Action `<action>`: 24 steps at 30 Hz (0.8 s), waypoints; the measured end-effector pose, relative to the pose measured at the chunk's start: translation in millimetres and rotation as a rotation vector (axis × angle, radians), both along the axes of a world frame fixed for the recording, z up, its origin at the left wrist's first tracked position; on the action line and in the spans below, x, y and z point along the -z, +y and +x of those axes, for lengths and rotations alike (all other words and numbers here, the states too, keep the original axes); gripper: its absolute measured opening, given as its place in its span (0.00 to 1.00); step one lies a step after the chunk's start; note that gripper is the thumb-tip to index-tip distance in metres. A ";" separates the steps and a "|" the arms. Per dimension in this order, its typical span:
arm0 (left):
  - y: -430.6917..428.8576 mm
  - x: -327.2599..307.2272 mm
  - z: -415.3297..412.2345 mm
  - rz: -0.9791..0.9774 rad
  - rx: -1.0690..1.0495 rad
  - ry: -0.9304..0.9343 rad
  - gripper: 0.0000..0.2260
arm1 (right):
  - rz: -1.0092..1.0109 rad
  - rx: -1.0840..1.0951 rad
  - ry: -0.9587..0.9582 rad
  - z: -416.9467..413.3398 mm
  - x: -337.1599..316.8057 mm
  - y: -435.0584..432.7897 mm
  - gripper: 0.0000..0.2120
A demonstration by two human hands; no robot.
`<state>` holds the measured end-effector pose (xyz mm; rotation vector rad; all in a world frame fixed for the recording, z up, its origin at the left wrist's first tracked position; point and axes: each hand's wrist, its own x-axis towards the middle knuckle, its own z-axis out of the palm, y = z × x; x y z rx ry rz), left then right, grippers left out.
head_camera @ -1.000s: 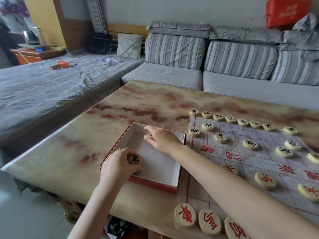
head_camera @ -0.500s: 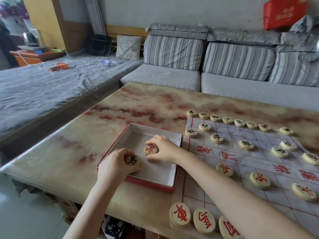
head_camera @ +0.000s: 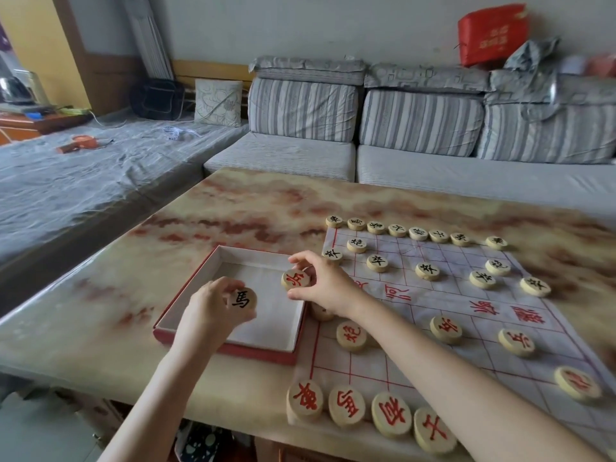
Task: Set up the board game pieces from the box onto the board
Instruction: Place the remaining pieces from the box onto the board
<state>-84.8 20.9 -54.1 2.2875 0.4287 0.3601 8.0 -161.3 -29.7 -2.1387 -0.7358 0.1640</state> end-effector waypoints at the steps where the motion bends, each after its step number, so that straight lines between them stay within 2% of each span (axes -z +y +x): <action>1: -5.9 -2.3 0.2 -0.011 0.021 -0.002 0.21 | 0.012 0.014 0.015 -1.7 -1.7 -9.6 0.27; 11: -44.1 -14.4 -4.6 -0.067 0.092 -0.048 0.22 | 0.037 0.155 0.037 -4.4 -4.9 -74.9 0.25; 20: -99.9 -28.3 4.6 -0.060 0.221 -0.087 0.20 | 0.020 0.251 0.069 -19.1 -1.9 -140.4 0.27; 24: -130.8 -27.2 9.3 -0.072 0.258 -0.107 0.24 | 0.029 0.293 0.066 -24.7 -3.8 -174.0 0.27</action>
